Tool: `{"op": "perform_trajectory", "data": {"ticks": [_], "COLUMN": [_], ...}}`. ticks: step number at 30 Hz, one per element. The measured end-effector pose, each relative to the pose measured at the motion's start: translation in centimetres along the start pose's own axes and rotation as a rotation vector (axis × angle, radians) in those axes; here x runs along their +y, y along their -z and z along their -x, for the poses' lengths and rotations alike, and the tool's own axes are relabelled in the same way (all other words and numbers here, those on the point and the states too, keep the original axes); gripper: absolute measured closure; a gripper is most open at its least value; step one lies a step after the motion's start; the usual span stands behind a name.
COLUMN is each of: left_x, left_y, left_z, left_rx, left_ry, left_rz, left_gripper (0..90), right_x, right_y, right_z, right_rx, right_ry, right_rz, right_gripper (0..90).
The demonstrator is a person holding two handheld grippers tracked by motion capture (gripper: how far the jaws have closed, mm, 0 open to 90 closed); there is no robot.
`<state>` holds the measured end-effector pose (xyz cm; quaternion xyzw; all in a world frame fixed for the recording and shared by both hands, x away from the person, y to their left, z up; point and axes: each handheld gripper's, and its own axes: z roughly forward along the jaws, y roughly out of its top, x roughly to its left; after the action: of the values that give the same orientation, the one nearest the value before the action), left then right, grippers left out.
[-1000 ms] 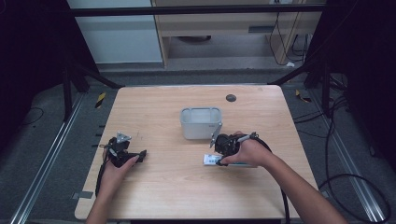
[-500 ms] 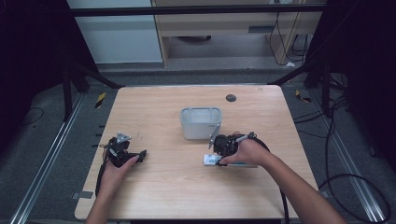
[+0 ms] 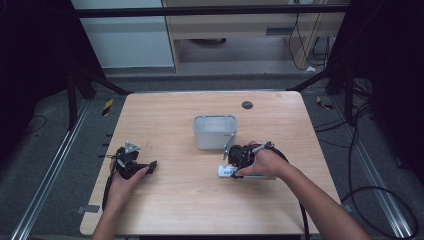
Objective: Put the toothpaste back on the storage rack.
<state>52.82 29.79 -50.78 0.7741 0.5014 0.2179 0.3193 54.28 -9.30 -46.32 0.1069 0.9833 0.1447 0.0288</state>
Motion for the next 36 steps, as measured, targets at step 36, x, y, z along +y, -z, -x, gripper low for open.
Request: {"op": "perform_trajectory", "data": {"ticks": [36], "left_x": [0.00], "left_y": [0.00], "left_z": [0.00], "left_rx": [0.001], "left_ry": [0.000], "left_rz": [0.000], "left_gripper": [0.0], "right_x": [-0.31], "right_y": [-0.24], "right_z": [-0.07], "right_rx": [-0.009], "right_ry": [0.032], "right_rz": [-0.015], "right_gripper": [63.0]}}
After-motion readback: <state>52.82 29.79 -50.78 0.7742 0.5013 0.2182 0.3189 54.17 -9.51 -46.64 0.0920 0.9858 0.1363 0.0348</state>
